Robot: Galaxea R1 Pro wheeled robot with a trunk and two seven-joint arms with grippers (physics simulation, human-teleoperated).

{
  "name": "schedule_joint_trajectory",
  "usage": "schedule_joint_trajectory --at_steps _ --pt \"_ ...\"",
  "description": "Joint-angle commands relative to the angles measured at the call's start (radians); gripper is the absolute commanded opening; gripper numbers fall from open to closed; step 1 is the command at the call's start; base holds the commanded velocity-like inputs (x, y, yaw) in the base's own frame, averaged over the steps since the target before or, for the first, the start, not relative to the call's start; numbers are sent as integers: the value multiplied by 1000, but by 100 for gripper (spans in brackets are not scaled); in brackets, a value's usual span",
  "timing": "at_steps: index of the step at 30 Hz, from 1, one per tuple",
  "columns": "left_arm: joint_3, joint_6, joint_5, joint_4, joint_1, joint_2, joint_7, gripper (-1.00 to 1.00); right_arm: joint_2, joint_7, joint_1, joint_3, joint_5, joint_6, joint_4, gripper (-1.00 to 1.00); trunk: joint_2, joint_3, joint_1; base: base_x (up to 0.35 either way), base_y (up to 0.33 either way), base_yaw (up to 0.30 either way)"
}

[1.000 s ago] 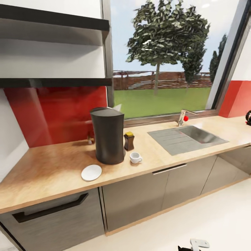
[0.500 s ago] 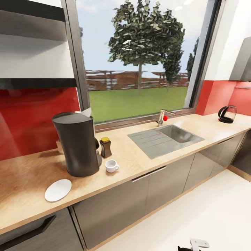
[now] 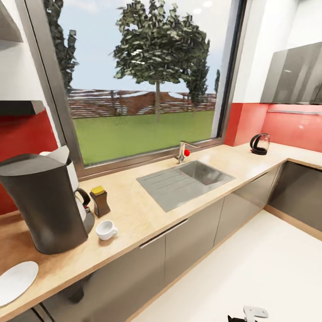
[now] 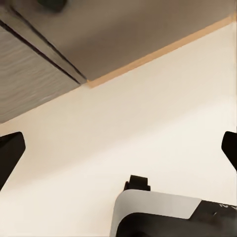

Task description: Set up a coffee station on the kitchen countertop: keep the coffee maker on the countertop, move the bottle of coffee from the kitchen shelf to the counter next to the coffee maker, place a paper coffee filter on top of the coffee maker, put the saucer next to the coffee maker with the coffee cup on the saucer, and place the electric kettle next to the coffee maker.

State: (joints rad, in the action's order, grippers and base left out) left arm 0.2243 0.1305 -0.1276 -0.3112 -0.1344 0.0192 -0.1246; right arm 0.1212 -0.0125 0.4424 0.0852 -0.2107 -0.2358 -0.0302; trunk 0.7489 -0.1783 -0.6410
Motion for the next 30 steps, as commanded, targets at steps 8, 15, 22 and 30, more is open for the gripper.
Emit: schedule_joint_trajectory --at_steps 8,15,22,30 --pt "6 3 -10 1 -1 0 -3 100 0 -1 1 8 -10 -3 1 100 1 -1 -1 246 -174 -276" --pt "5 4 -12 24 -1 -1 -3 100 0 -1 1 8 -10 -3 1 100 1 -1 -1 246 -174 -276" --pt "4 4 -12 26 -1 -1 -3 100 0 -1 1 8 -9 -2 1 100 1 -1 -1 263 -169 -276" --pt "4 4 -12 26 -1 -1 -3 100 0 -1 1 8 -9 -2 1 100 1 -5 -1 280 -156 -276"
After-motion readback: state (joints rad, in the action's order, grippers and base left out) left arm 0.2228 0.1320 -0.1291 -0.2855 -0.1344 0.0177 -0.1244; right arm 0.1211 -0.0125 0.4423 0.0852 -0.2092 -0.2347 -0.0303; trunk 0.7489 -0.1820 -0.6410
